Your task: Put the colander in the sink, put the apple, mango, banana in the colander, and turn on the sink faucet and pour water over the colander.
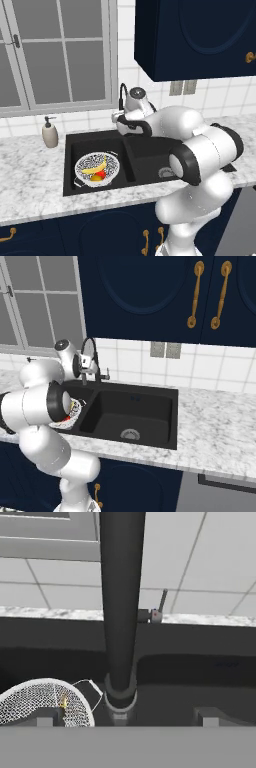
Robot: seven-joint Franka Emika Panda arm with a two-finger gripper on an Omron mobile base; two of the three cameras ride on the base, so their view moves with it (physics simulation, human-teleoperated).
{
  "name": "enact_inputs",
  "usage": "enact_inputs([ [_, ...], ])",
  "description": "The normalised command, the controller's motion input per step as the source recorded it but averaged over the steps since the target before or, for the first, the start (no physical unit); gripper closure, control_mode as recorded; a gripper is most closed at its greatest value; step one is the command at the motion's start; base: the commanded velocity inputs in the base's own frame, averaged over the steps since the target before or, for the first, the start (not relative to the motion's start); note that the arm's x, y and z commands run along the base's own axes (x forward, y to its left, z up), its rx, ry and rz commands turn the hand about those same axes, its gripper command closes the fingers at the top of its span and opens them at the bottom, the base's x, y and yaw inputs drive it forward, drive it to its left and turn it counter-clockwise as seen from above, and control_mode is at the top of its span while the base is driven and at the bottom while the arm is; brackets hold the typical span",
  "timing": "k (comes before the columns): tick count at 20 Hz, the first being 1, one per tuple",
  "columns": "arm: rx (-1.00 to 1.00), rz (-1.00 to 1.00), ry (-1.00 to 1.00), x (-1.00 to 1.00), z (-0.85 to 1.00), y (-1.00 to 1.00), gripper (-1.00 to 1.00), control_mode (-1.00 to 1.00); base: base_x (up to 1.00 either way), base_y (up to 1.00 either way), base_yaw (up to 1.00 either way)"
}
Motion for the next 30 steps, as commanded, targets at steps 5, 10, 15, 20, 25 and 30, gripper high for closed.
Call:
enact_inputs([
  [5, 0.08, 0.0, 0.0, 0.38, -0.22, 0.06, -1.0, -1.0, 0.0, 0.0, 0.0],
  [10, 0.1, 0.0, 0.0, 0.37, -0.19, 0.04, -1.0, -1.0, 0.0, 0.0, 0.0],
  [15, 0.03, 0.0, 0.0, 0.38, -0.15, 0.06, -1.0, -1.0, 0.0, 0.0, 0.0],
  [20, 0.0, -0.01, 0.0, 0.43, -0.04, 0.11, -1.0, -1.0, 0.0, 0.0, 0.0],
  [25, -0.07, -0.05, 0.0, 0.51, 0.0, 0.16, -1.0, -1.0, 0.0, 0.0, 0.0],
  [30, -0.04, -0.05, 0.08, 0.49, 0.05, 0.02, -1.0, -1.0, 0.0, 0.0, 0.0],
])
